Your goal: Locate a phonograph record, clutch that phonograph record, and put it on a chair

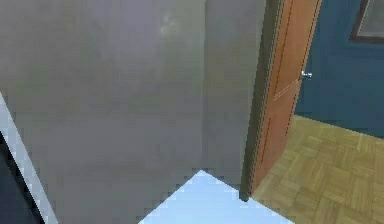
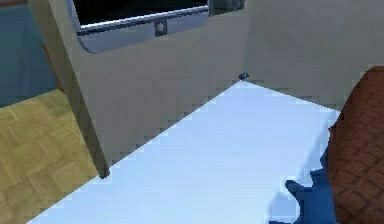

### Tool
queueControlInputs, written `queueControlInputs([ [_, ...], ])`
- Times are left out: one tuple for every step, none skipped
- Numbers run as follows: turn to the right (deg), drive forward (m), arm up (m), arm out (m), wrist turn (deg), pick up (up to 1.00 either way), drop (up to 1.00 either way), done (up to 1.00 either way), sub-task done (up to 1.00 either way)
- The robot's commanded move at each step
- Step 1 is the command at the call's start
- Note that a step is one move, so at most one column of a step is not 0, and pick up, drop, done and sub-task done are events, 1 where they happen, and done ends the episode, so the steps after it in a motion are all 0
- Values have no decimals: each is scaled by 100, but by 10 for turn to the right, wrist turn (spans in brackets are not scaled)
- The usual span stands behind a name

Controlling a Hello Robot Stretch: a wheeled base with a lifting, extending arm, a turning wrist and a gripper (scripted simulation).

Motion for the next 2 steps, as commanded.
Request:
queueControlInputs([
  [60, 0, 0, 0, 0, 0, 0, 0, 0],
  [0, 15, 0, 0, 0, 0, 0, 0, 0],
])
